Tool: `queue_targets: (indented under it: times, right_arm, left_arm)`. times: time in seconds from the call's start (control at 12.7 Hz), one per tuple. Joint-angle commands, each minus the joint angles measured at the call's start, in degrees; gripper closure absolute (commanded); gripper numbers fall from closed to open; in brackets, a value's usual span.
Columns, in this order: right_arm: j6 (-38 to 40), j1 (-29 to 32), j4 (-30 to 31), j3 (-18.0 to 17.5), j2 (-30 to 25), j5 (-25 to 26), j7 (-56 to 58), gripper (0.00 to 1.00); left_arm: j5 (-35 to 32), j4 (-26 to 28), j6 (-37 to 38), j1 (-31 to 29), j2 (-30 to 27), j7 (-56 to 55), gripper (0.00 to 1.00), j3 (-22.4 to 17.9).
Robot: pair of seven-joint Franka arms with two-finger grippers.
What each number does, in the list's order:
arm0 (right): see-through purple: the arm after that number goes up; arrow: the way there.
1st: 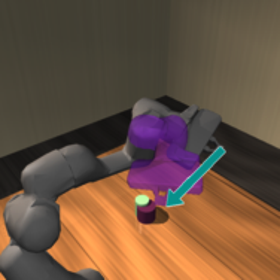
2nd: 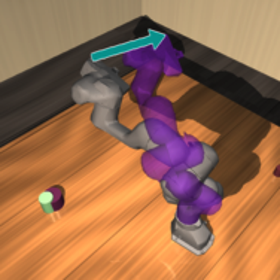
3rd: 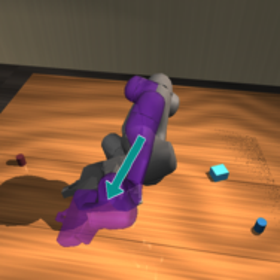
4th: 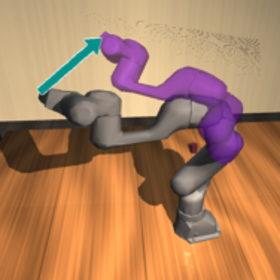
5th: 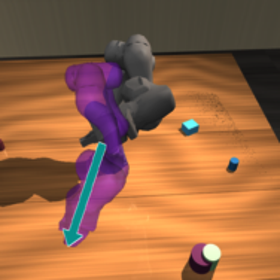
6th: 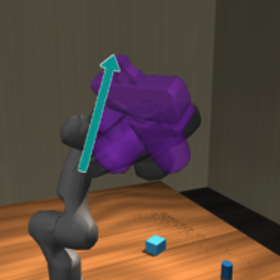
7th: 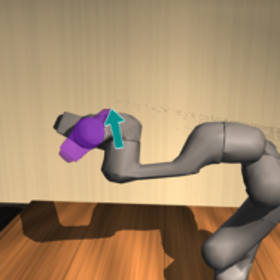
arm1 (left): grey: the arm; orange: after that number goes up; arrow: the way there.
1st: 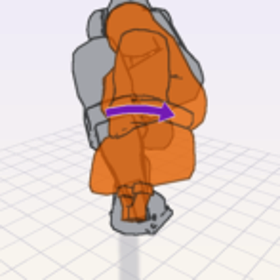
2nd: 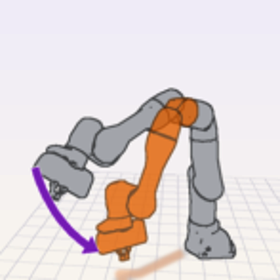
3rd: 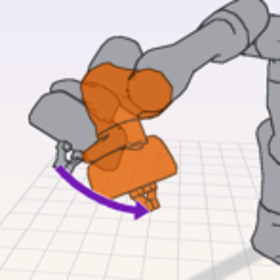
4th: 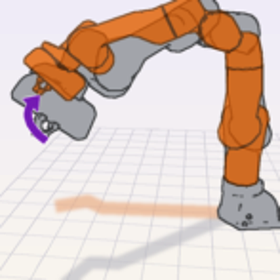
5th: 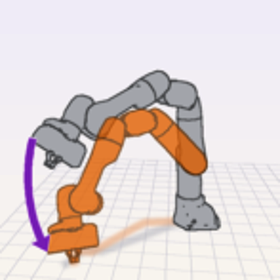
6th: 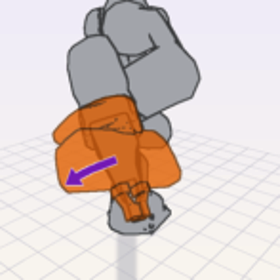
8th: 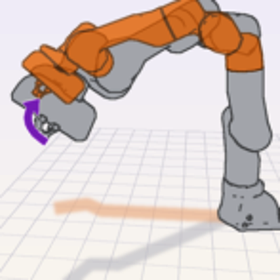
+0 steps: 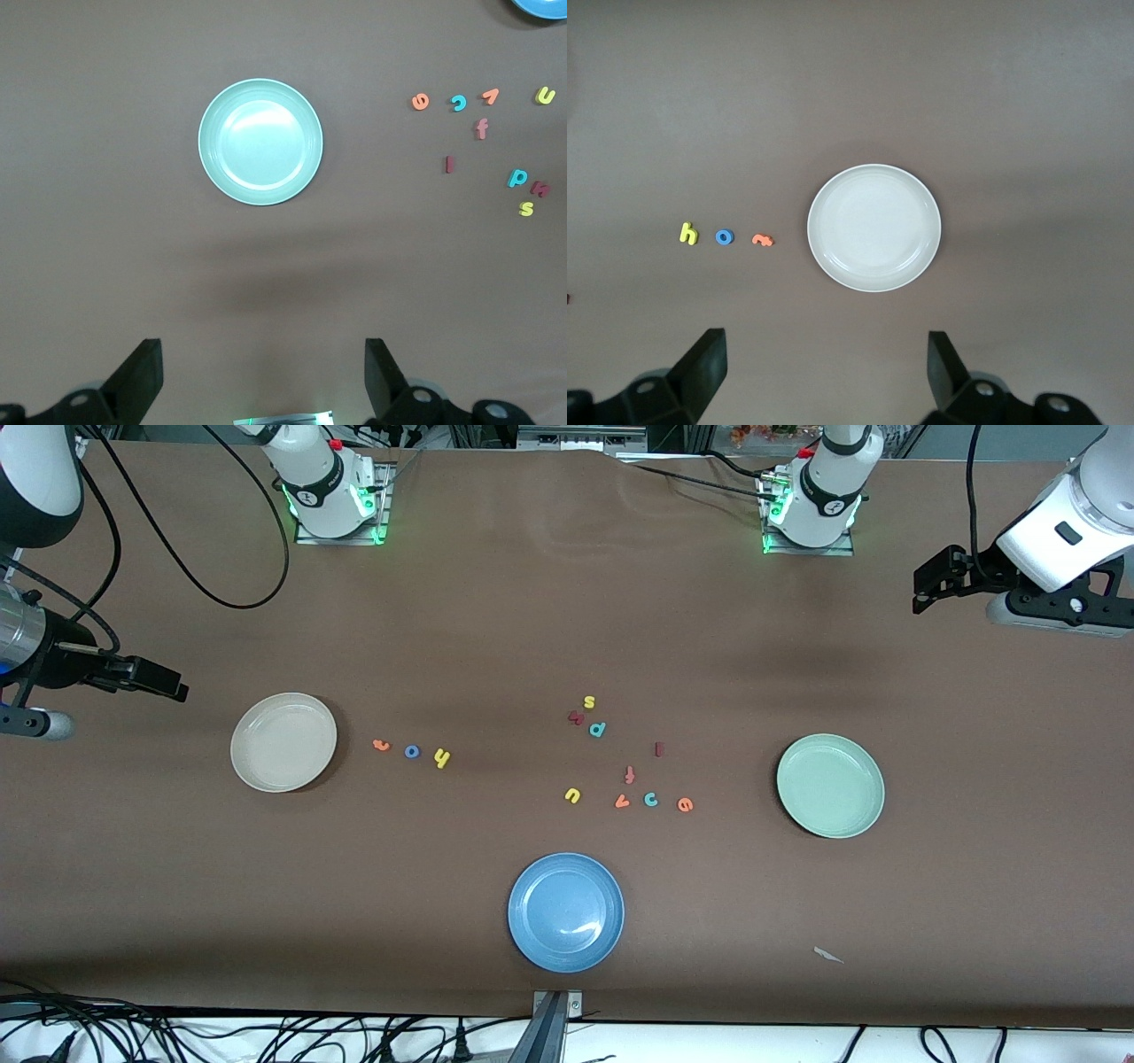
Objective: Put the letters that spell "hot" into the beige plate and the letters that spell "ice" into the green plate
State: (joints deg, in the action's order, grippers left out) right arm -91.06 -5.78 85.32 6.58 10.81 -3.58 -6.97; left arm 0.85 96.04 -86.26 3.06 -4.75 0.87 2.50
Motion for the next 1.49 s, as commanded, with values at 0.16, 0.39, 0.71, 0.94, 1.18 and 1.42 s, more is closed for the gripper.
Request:
queue_targets:
  times: [0.16,0.39,0.71,0.94,1.18,1.42]
  right_arm:
    - [0.71,0.33,0.63,0.1,-1.14,-0.2,0.91,0.0]
    - [0.71,0.33,0.63,0.01,-1.14,-0.11,0.47,0.0]
    - [0.79,0.33,0.72,0.01,-1.22,-0.11,0.29,0.0]
    - [1.76,0.33,0.81,0.01,-1.31,-0.11,0.11,0.0]
    - [1.76,0.33,0.81,0.01,-1.31,-0.11,0.03,0.0]
    - [1.76,0.33,0.81,0.01,-1.31,-0.11,0.03,0.0]
  left_arm:
    - [0.56,-2.17,1.62,-0.33,0.97,0.19,0.0,0.05]
    - [0.56,-2.17,1.71,-0.33,0.97,0.27,0.0,0.05]
    - [0.56,-2.26,1.71,-0.33,0.97,0.45,0.0,-0.04]
    - [0.56,-2.26,1.71,-0.33,1.06,0.63,0.0,-0.04]
    - [0.56,-2.26,1.71,-0.33,1.06,0.54,0.0,-0.04]
    - [0.56,-2.26,1.71,-0.33,1.06,0.54,0.0,-0.04]
